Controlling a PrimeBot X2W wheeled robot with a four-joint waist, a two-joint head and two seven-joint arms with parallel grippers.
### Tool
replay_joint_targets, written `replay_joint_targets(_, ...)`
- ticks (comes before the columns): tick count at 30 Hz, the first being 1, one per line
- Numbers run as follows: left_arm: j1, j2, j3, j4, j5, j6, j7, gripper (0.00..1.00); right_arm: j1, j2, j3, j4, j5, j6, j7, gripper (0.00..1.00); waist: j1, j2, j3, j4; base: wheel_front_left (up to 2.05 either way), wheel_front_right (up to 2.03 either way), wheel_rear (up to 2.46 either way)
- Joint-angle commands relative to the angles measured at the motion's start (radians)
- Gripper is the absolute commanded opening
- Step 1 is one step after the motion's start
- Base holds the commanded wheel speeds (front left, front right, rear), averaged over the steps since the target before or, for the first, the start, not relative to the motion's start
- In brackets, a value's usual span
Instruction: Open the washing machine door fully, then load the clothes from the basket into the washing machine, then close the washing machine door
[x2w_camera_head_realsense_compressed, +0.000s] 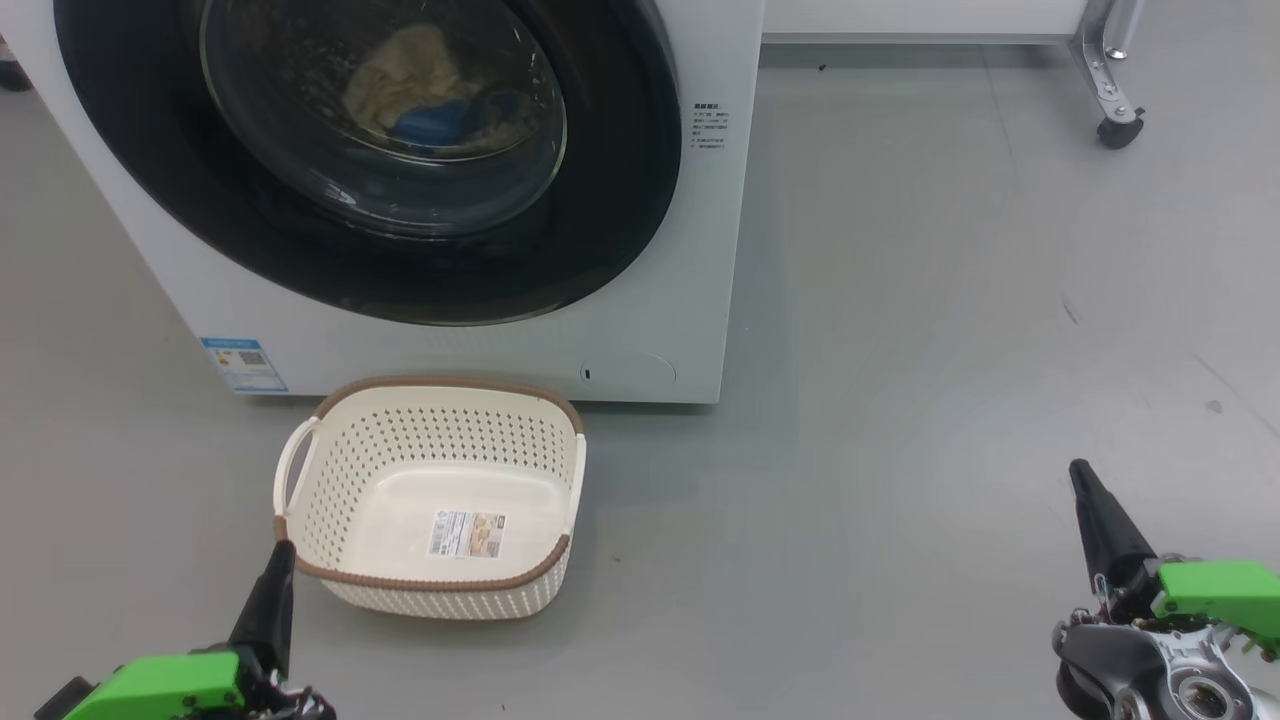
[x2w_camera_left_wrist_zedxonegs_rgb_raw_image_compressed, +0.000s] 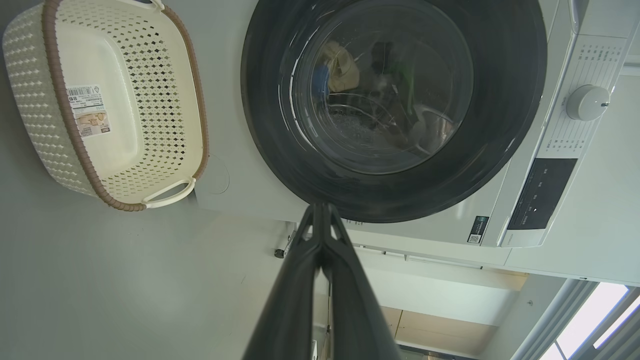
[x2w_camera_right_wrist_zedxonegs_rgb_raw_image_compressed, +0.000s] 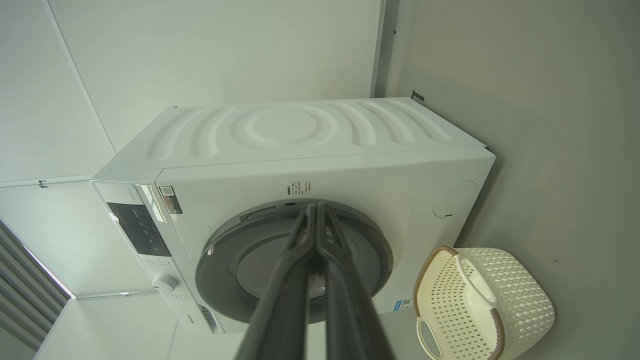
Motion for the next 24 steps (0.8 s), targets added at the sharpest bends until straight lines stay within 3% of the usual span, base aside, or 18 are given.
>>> replay_joint_targets(1,-0.05,0.009,0.035,-0.037,-0.005,-0.001,0.007,0.0,-0.058,-0.018,0.021,-0.038,0.007,-0.003,0.005,0.0,0.0,0.0,0.0,0.0,0.0,0.0,0.0)
replay_joint_targets(24,-0.05,0.009,0.035,-0.037,-0.005,-0.001,0.007,0.0,-0.058,-0.018,0.021,-0.038,0.007,-0.003,0.005,0.0,0.0,0.0,0.0,0.0,0.0,0.0,0.0)
